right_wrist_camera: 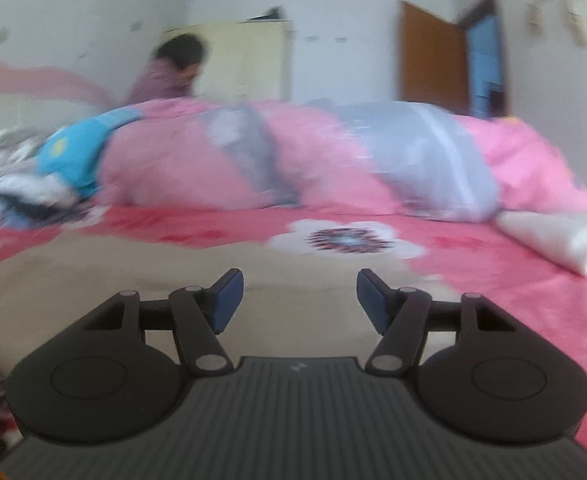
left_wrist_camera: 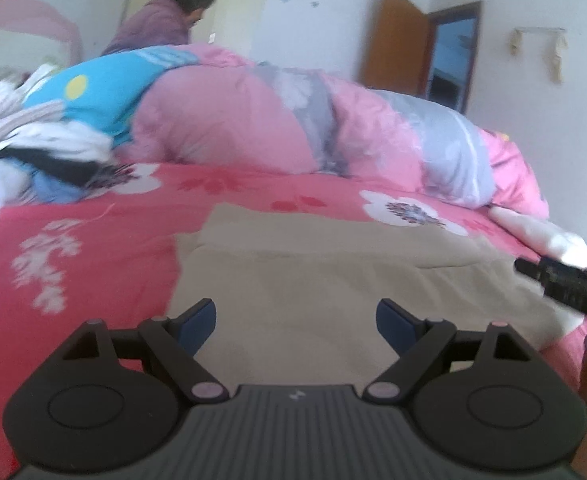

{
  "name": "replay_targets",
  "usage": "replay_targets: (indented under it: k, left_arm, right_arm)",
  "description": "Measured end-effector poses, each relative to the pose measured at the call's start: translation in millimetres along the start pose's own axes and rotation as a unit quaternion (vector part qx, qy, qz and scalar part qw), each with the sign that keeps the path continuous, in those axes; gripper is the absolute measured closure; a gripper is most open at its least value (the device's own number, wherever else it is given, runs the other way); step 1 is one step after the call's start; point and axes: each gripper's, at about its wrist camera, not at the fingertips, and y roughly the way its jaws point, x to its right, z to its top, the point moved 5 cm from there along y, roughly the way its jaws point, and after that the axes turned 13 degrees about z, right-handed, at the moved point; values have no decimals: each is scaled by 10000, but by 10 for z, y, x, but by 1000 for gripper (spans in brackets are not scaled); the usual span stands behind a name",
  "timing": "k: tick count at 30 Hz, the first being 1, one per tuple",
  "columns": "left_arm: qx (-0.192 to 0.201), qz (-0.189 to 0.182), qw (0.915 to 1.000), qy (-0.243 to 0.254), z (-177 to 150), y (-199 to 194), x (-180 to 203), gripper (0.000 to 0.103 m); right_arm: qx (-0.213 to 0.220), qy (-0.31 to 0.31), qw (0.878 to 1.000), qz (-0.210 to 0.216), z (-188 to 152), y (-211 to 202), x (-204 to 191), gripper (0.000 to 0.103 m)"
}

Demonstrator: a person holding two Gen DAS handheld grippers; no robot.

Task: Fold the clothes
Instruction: 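Move the left gripper to the beige hoodie bundle's end and grasp it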

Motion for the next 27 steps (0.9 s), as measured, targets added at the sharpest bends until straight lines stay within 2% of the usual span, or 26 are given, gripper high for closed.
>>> replay_targets:
  k: [4, 9, 11, 17, 22, 27]
  left_arm:
    - [-220, 12, 9994, -254, -71, -90, -146, 15]
    - [-540, -133, 9959, -718, -171, -103, -276, 15]
    - [-632, -125, 9944, -836, -204, -119, -329, 15]
    - [-947, -318, 9895, -1043, -361, -175, -329, 15]
    - [-948, -437, 9895, -997, -449, -197, -227, 13]
    - [-915, -672, 9844, -1347, -469, -130, -250, 10]
  right_arm:
    - [-126, -20, 9969, 780, -72, 41, -371, 40]
    - [-474, -163, 9914, 1207, -193, 103, -747, 39]
    - [-753, -246, 9897, 1189, -294, 183, -812, 37]
    - [-716, 166, 9879, 1368, -333, 166, -751, 35]
    - [-717, 166, 9880, 1360, -353, 189, -748, 35]
    - [-701, 159, 9882, 1356, -359, 202, -741, 34]
